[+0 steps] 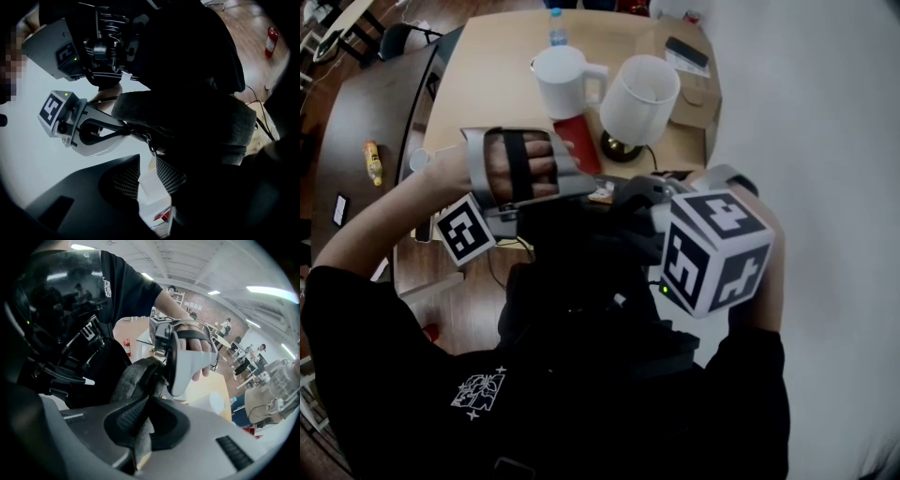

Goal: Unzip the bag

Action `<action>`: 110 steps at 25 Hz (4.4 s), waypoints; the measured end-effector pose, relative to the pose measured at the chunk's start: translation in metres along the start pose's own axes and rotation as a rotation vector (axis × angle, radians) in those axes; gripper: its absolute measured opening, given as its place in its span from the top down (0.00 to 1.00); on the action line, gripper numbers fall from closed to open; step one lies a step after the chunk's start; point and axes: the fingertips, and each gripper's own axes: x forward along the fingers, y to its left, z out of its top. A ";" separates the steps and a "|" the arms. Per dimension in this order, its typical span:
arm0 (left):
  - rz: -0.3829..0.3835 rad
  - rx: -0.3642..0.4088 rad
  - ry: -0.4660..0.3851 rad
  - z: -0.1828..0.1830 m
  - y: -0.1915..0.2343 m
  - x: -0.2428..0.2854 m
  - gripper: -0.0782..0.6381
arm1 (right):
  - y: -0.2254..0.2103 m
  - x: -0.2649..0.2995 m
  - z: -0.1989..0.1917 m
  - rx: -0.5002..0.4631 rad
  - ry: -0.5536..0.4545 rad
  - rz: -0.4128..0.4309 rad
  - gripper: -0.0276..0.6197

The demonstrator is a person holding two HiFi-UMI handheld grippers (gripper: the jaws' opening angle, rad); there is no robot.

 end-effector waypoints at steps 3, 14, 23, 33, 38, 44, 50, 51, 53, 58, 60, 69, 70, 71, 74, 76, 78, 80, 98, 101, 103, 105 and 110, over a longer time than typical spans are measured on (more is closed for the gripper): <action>-0.025 0.007 -0.021 0.003 -0.002 0.003 0.74 | -0.001 0.000 0.000 0.007 -0.016 0.013 0.92; 0.061 -0.029 0.001 0.013 0.012 -0.016 0.88 | 0.000 -0.001 -0.002 0.029 -0.060 0.039 0.92; -0.115 -0.121 0.194 0.004 0.005 -0.026 0.89 | 0.001 -0.006 0.004 -0.046 -0.030 -0.028 0.93; -0.171 -0.290 0.298 -0.024 -0.010 -0.033 0.89 | -0.011 -0.021 -0.014 0.018 -0.022 -0.074 0.93; -0.127 -0.394 0.336 -0.035 -0.022 -0.036 0.89 | -0.017 -0.028 -0.021 0.050 -0.007 -0.118 0.93; -0.083 -0.484 0.365 -0.042 -0.036 -0.035 0.89 | -0.017 -0.040 -0.036 0.126 -0.021 -0.174 0.93; -0.073 -0.532 0.368 -0.042 -0.046 -0.034 0.89 | -0.014 -0.051 -0.044 0.147 -0.009 -0.209 0.93; -0.064 -0.545 0.366 -0.043 -0.047 -0.035 0.89 | -0.014 -0.052 -0.045 0.152 -0.012 -0.213 0.93; -0.038 -0.587 0.358 -0.044 -0.049 -0.036 0.89 | -0.015 -0.053 -0.045 0.161 -0.024 -0.217 0.93; 0.038 -0.710 0.358 -0.050 -0.056 -0.035 0.89 | -0.018 -0.055 -0.055 0.198 -0.043 -0.229 0.93; 0.063 -0.729 0.379 -0.054 -0.058 -0.035 0.89 | -0.019 -0.057 -0.058 0.207 -0.033 -0.244 0.93; 0.124 -0.833 0.378 -0.056 -0.054 -0.033 0.89 | -0.021 -0.065 -0.069 0.252 -0.040 -0.288 0.93; 0.135 -0.845 0.378 -0.057 -0.053 -0.032 0.89 | -0.022 -0.066 -0.070 0.252 -0.037 -0.295 0.93; 0.147 -0.852 0.380 -0.058 -0.052 -0.032 0.89 | -0.023 -0.067 -0.070 0.251 -0.034 -0.301 0.93; 0.176 -0.864 0.389 -0.061 -0.050 -0.032 0.89 | -0.025 -0.070 -0.072 0.256 -0.032 -0.311 0.93; 0.191 -0.882 0.393 -0.062 -0.051 -0.032 0.89 | -0.026 -0.070 -0.073 0.266 -0.033 -0.313 0.93; 0.203 -0.899 0.397 -0.063 -0.052 -0.032 0.89 | -0.026 -0.070 -0.076 0.272 -0.031 -0.316 0.93; 0.210 -0.915 0.401 -0.063 -0.054 -0.033 0.89 | -0.025 -0.069 -0.078 0.274 -0.023 -0.319 0.93; 0.291 -1.071 0.447 -0.062 -0.086 -0.046 0.89 | -0.001 -0.079 -0.127 0.501 -0.089 -0.325 0.93; 0.297 -1.094 0.459 -0.062 -0.093 -0.049 0.89 | 0.006 -0.077 -0.136 0.557 -0.121 -0.327 0.93; 0.303 -1.109 0.459 -0.061 -0.095 -0.049 0.89 | 0.011 -0.078 -0.140 0.577 -0.126 -0.328 0.93; 0.310 -1.119 0.455 -0.059 -0.094 -0.049 0.89 | 0.014 -0.080 -0.146 0.591 -0.122 -0.328 0.93; 0.317 -1.126 0.457 -0.059 -0.095 -0.048 0.89 | 0.019 -0.079 -0.158 0.630 -0.068 -0.331 0.93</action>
